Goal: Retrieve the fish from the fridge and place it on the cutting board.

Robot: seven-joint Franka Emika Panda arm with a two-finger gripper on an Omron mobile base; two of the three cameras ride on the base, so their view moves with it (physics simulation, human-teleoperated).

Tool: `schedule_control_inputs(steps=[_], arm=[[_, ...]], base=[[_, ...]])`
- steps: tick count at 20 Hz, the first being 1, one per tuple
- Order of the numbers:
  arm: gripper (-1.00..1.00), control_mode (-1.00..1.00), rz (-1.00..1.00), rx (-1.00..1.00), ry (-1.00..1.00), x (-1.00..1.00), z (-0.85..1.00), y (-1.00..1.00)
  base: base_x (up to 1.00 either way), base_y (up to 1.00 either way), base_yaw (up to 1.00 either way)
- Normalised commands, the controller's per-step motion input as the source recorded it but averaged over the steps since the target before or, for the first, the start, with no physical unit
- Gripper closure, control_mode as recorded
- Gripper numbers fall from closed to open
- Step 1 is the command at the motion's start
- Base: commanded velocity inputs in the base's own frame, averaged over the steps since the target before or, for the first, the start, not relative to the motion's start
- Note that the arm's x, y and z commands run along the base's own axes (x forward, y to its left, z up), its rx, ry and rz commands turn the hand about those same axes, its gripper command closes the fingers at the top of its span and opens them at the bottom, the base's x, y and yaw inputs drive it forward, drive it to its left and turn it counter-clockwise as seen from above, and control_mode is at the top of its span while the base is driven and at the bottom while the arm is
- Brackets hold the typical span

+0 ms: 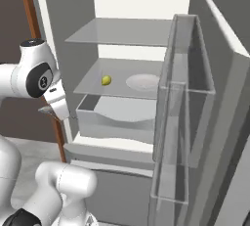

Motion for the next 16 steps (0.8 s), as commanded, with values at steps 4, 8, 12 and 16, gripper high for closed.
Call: schedule_control_inputs(steps=[4, 8, 12, 16], arm=[[1.0, 1.0, 0.0, 0.0, 0.0, 0.0, 0.0, 0.0], [1.0, 1.0, 0.0, 0.0, 0.0, 0.0, 0.0, 0.0], [1.0, 1.0, 0.0, 0.0, 0.0, 0.0, 0.0, 0.0], [1.0, 1.0, 0.0, 0.0, 0.0, 0.0, 0.0, 0.0]], base=[[-0.19, 0.67, -0.14], [-0.04, 0.76, -0.34], [-0.1, 0.6, -0.47], [-0.17, 0.32, -0.56]])
